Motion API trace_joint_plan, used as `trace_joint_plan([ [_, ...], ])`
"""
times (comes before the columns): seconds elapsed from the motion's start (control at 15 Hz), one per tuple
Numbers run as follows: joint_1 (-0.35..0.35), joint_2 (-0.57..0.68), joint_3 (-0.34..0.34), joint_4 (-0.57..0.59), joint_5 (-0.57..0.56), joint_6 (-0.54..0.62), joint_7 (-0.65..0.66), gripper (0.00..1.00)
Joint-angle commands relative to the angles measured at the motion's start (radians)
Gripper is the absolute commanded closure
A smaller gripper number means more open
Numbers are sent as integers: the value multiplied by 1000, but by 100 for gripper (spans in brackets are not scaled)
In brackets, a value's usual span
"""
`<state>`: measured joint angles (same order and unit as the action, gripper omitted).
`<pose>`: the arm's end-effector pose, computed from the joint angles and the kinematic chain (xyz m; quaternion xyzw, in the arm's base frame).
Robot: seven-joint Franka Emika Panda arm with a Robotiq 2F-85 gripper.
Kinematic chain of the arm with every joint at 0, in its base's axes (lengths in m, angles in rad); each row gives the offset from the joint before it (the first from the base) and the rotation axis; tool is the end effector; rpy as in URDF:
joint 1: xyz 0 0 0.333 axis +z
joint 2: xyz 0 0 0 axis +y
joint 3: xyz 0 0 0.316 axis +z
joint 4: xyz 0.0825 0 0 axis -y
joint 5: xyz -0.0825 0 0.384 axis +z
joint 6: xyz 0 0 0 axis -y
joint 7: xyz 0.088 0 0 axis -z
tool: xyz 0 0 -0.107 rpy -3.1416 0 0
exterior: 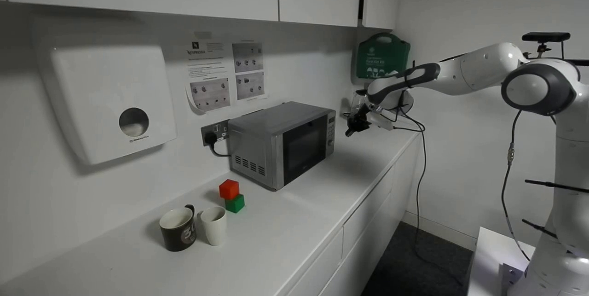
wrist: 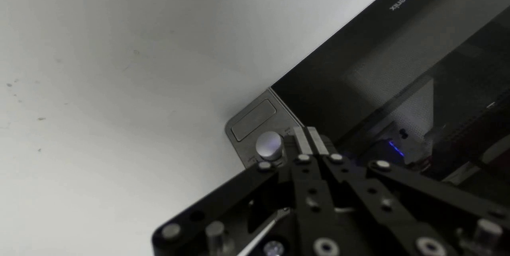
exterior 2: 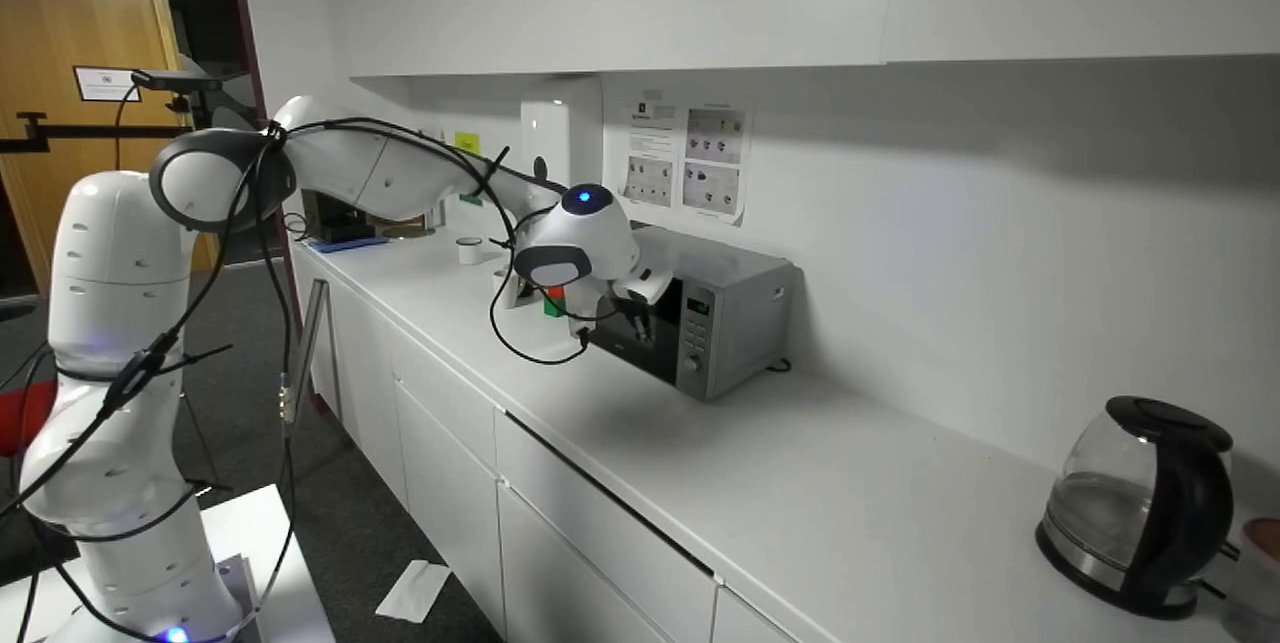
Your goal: Press a button on the microwave
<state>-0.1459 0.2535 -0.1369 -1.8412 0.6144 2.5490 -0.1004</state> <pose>0.6310 -0.1846 0.4396 -0.9104 0.2845 -0.2540 0.1604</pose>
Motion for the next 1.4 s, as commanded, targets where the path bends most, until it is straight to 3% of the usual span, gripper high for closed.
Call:
trace_joint_plan([
  [0.0,-38,60,34,78,10,32,-10,100],
  [1.33,-104,261,81,352,-52,22,3,100],
])
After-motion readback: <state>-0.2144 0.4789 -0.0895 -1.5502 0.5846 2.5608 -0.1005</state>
